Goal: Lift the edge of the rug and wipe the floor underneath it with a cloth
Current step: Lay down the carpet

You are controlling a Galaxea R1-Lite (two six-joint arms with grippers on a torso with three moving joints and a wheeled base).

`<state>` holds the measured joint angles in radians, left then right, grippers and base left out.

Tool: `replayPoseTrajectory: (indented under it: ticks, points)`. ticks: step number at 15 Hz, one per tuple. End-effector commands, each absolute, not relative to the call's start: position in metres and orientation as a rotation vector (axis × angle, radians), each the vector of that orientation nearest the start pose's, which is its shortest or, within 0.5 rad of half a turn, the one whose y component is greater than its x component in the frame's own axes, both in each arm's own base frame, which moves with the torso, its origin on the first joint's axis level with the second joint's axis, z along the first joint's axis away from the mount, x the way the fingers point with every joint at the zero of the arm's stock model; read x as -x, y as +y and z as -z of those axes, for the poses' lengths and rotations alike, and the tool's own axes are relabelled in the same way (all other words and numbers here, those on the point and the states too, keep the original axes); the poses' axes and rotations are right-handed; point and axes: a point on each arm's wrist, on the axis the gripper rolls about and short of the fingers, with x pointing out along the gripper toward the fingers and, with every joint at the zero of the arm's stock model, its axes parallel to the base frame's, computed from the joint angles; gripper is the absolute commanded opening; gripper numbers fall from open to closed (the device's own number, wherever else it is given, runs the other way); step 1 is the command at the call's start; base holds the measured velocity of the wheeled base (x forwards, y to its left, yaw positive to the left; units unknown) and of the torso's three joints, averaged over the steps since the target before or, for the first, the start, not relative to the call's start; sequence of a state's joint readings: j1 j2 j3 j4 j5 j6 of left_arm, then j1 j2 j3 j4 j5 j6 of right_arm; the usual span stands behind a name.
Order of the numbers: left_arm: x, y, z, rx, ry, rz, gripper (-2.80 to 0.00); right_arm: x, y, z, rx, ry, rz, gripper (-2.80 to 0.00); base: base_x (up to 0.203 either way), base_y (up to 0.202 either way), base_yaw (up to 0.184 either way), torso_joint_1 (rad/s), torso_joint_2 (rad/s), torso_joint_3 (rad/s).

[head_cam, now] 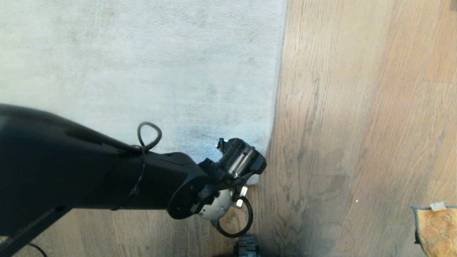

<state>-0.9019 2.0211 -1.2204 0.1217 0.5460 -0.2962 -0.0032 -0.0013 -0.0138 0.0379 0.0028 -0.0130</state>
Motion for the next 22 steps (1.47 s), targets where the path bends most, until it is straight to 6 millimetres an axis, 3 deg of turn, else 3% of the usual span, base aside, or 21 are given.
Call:
replayPoseTrajectory:
  ticks: [1, 9, 18, 22]
  points:
    - [-0.241, -0.281, -0.113, -0.336, 0.734, 0.207, -2.80, 0.024, 0.000, -0.075, 0.014, 0.025, 0.000, -2.80, 0.000, 0.000, 0.000, 0.000, 0.00, 0.000]
    - [-0.276, -0.309, -0.095, -0.294, 0.685, 0.201, -2.80, 0.024, 0.000, -0.076, 0.014, 0.023, 0.000, -2.80, 0.000, 0.000, 0.000, 0.000, 0.00, 0.000]
    - [-0.282, -0.309, -0.097, -0.283, 0.673, 0.187, -2.80, 0.024, 0.000, -0.075, 0.014, 0.025, 0.000, -2.80, 0.000, 0.000, 0.000, 0.000, 0.00, 0.000]
    - [-0.282, -0.312, -0.113, -0.252, 0.634, 0.194, -2.80, 0.024, 0.000, -0.075, 0.014, 0.024, 0.000, -2.80, 0.000, 0.000, 0.000, 0.000, 0.00, 0.000]
